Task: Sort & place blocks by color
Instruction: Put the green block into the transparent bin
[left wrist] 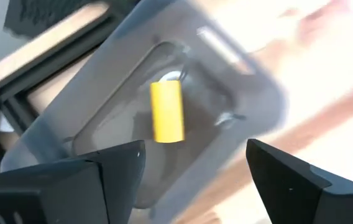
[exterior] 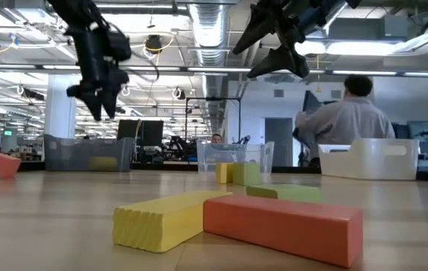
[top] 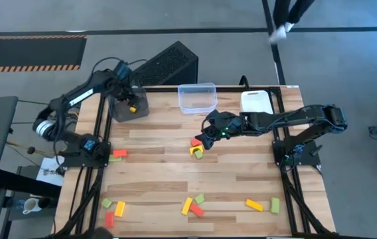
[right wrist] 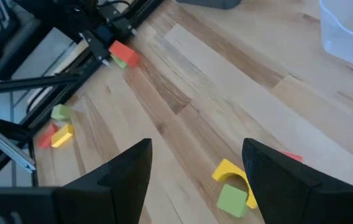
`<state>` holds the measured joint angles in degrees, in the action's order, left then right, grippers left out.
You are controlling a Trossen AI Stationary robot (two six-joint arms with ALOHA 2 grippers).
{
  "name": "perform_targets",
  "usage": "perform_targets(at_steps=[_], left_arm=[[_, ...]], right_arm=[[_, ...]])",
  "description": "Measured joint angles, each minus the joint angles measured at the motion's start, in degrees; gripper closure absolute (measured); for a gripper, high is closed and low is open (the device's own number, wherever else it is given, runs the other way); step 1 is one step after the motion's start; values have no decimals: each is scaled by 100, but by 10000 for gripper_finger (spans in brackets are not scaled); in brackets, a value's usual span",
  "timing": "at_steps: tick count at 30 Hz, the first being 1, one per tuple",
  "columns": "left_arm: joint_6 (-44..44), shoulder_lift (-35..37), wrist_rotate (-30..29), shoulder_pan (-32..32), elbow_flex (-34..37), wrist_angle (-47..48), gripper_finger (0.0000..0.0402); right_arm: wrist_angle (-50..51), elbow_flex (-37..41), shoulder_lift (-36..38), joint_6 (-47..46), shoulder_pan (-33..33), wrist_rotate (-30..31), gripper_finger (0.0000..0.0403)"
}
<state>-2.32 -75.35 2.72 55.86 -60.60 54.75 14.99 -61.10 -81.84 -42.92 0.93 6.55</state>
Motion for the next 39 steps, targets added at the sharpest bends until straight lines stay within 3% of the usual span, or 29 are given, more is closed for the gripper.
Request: perform_targets(at_steps=[8, 16, 24, 28, 33, 39], left_arm=[[-59, 1324, 1091, -1154, 0, -80, 143], [87, 1776, 1397, -2709, 24, -597, 143], [-717, 2375, 1285, -3919, 960, -3077, 143], [-1092, 2625, 1268, -4241, 1499, -3753, 143], [-1525, 2833, 1674, -4603, 2070, -3487, 143], [-1416, 2807, 1722, -5133, 2267, -2093, 143]], right_arm=[[-17, 0, 0, 639, 36, -2, 131], [-86, 0, 0, 1385, 236, -2, 131], [-381, 0, 0, 1491, 460, -114, 131], [-462, 0, 0, 1491, 466, -666, 131], [-454, 0, 0, 1491, 296, -972, 131], [-295, 0, 0, 1491, 51, -975, 131]])
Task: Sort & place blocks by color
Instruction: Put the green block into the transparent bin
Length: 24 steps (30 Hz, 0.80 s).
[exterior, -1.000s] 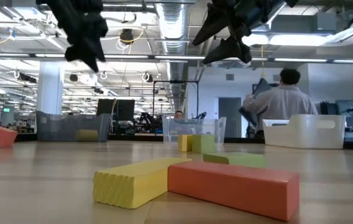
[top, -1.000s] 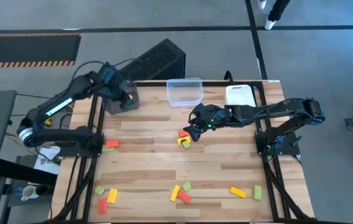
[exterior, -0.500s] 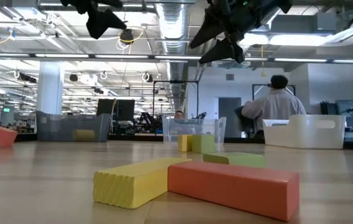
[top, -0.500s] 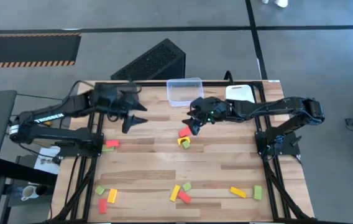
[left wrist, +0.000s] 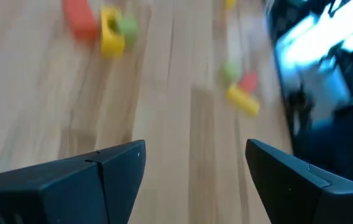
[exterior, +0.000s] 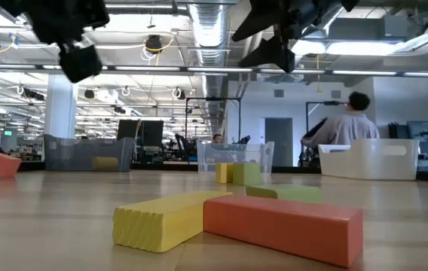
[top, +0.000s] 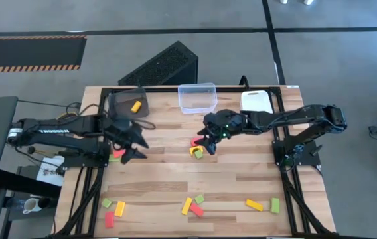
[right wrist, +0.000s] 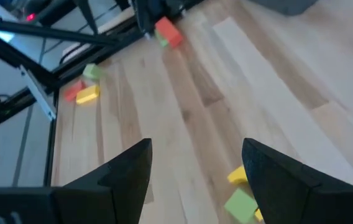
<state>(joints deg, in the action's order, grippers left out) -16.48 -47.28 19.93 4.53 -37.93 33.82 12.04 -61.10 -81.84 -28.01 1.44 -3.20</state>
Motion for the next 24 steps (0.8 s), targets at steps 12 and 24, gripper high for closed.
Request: perform_targets(at_steps=[12, 24], left_arm=[[560, -618, -570, -692, 0, 426, 143], [920, -718, -721, -637, 0, 352, 143]], right_arm=[[2173, 0, 0, -377, -960, -1133, 131], [3957, 30, 2, -4916, -2614, -1843, 131]])
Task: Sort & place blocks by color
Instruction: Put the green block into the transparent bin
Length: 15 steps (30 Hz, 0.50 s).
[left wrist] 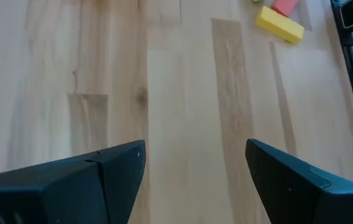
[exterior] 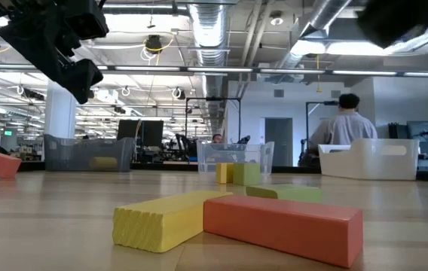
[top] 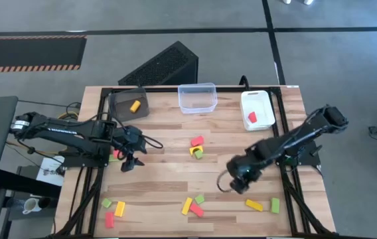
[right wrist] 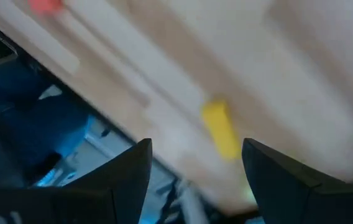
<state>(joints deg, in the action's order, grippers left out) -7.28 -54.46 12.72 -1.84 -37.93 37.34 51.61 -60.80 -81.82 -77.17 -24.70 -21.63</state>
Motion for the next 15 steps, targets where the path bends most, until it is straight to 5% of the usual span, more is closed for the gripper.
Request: perform_targets(at_steps=[3, 5, 9, 15], left_arm=[[147, 0, -4, 92, -1, -177, 143], [293, 0, -5, 151, -2, -314, 143], [659, 0, -6, 194, -4, -557, 143], [-569, -30, -113, -3, -14, -1258, 143]], right_arm=[[-282, 112, 0, -616, -315, -86, 131], [-643, 216, 2, -462, -422, 484, 131], [-1113, 315, 0, 942, -480, 1671, 131], [-923, 317, 55, 3362, -204, 1684, 131]])
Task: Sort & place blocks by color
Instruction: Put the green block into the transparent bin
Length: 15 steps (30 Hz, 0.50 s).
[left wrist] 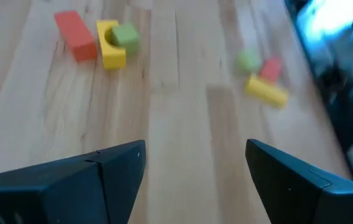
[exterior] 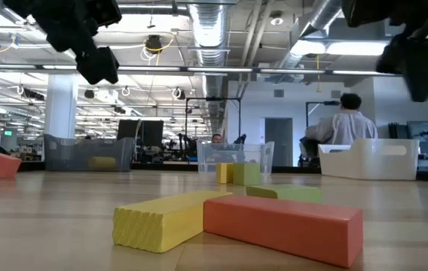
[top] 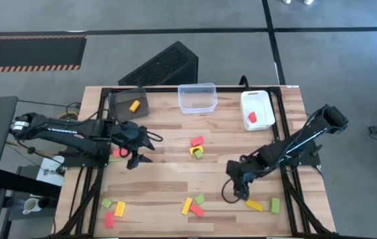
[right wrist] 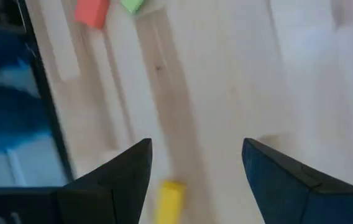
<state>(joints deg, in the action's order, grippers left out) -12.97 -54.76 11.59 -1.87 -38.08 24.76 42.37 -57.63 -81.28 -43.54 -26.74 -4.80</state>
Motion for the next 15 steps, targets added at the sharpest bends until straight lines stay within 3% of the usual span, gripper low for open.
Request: perform_targets(at_steps=[3, 8, 11, 15], left_arm=[[-1375, -124, -369, -366, -151, 89, 143], [-3511, -556, -285, -1502, -756, 965, 143], [-4545, -874, -98, -2239, -1145, 1771, 143], [-6402, -1284, 613, -3011, -1370, 2707, 143]], right_arm=[[284, 0, 0, 1154, 171, 0, 131], [729, 0, 0, 2474, 558, -114, 131], [701, 0, 0, 2745, 796, -114, 131], [547, 0, 0, 2667, 1000, -116, 131]])
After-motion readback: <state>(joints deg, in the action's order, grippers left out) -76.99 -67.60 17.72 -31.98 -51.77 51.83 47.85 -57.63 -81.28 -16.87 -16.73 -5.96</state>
